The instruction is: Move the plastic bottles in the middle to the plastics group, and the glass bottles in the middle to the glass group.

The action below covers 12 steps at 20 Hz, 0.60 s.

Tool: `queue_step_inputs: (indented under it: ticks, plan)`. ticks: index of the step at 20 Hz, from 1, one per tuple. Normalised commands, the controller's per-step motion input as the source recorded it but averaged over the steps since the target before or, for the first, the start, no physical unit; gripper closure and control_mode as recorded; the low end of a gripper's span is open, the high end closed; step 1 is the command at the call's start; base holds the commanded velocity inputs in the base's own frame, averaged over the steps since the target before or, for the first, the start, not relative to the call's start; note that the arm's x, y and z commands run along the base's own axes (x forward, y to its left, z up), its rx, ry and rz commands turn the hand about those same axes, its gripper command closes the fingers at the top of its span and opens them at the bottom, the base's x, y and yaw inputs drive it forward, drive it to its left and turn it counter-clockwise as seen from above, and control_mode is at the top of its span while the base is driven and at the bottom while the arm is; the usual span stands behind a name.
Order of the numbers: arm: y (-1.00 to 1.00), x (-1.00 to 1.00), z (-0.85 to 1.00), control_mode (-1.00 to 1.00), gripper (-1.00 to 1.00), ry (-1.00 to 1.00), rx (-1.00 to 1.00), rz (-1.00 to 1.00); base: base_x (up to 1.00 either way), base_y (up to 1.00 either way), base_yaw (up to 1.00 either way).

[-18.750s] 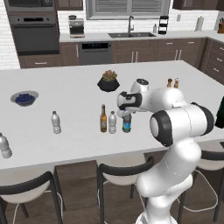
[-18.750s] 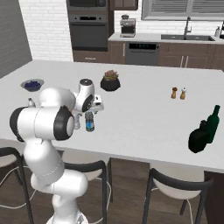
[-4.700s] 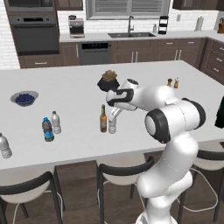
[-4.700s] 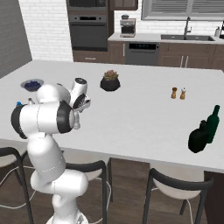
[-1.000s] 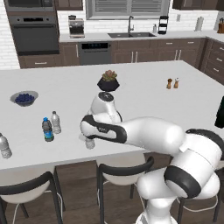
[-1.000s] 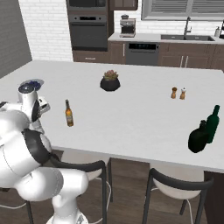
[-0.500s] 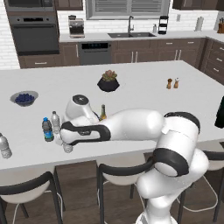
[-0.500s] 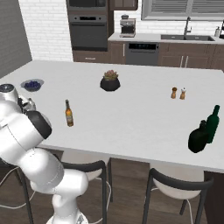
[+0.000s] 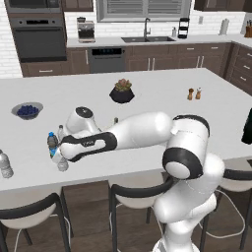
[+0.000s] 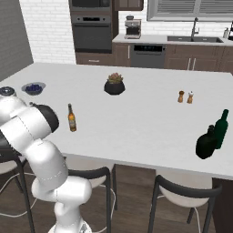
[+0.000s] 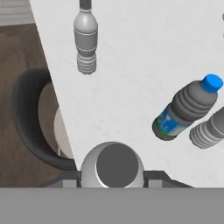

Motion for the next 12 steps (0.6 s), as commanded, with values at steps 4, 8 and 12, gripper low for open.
queue_step_inputs:
  ticks: [4,8,12]
  plan:
    - [0.35,0.13,-0.14,-1.0,1.0,0.02,0.0,0.04,0.0,0.0,0.0]
    - [0.38,0.28,-0.06,-1.0,1.0,0.0,0.0,0.0,0.0,0.0,0.0]
    - [0.27,0.31,0.0,-1.0,1.0,0.0,0.02,0.0,0.0,0.0,0.0]
